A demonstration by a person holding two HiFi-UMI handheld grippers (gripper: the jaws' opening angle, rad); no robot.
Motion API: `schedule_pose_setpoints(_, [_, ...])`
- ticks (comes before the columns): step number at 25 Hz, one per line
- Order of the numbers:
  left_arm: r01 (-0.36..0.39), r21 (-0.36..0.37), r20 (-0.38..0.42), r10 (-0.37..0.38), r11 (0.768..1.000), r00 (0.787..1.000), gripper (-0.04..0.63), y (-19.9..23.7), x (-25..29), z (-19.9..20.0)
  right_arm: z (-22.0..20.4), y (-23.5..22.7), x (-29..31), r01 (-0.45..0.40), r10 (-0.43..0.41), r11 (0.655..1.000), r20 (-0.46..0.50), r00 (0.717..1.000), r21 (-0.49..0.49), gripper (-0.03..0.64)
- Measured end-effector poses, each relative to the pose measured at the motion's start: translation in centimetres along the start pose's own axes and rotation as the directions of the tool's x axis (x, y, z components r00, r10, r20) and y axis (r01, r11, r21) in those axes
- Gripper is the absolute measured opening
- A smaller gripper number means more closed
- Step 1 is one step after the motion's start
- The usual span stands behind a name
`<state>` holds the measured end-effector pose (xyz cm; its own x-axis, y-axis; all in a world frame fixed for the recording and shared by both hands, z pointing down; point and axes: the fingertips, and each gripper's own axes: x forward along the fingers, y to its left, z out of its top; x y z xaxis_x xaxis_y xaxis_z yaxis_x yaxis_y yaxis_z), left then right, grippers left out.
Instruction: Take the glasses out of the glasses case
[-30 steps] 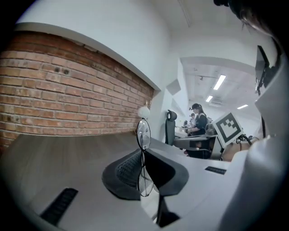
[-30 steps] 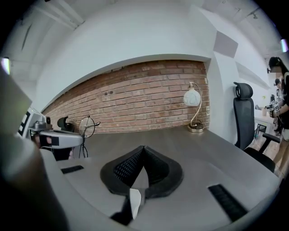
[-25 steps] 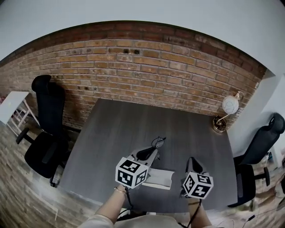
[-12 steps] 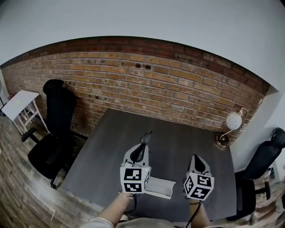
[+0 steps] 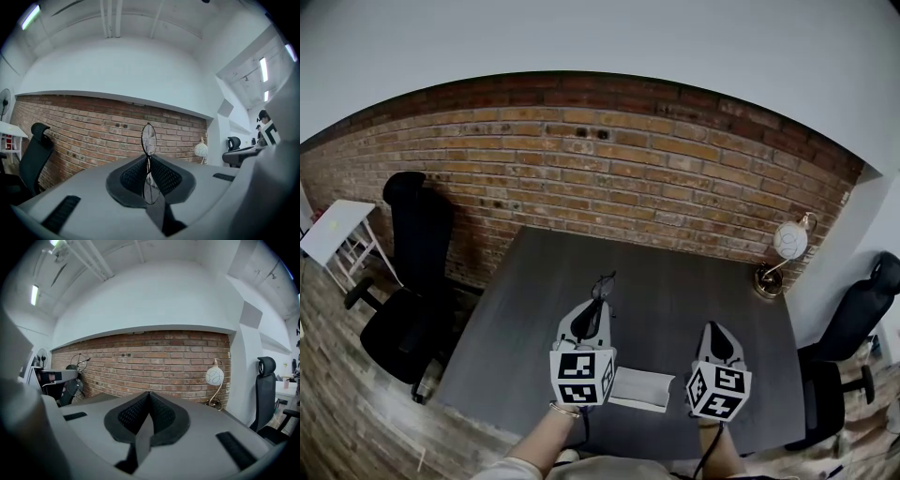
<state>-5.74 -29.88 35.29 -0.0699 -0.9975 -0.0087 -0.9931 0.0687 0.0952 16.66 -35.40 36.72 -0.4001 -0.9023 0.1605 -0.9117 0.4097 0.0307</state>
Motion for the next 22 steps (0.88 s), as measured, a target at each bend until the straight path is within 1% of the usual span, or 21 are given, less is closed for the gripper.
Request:
schedule_pose_setpoints(5, [0.011, -0.004, -0.004, -0.011, 1.0, 1.0, 0.038, -0.3, 0.1, -0.4, 0.0, -0.2, -0.3, 0.021, -0.021, 1.0, 0.003, 1.0, -0.009, 0.032])
schedule_pose_setpoints(22, [0.024, -0.013, -0.02, -0.025, 1.0, 1.0, 0.038, -0.9, 0.3, -1.1, -0.8, -0.8, -0.4, 0.031, -0.031, 1.0, -0.014, 0.999, -0.001, 0.032])
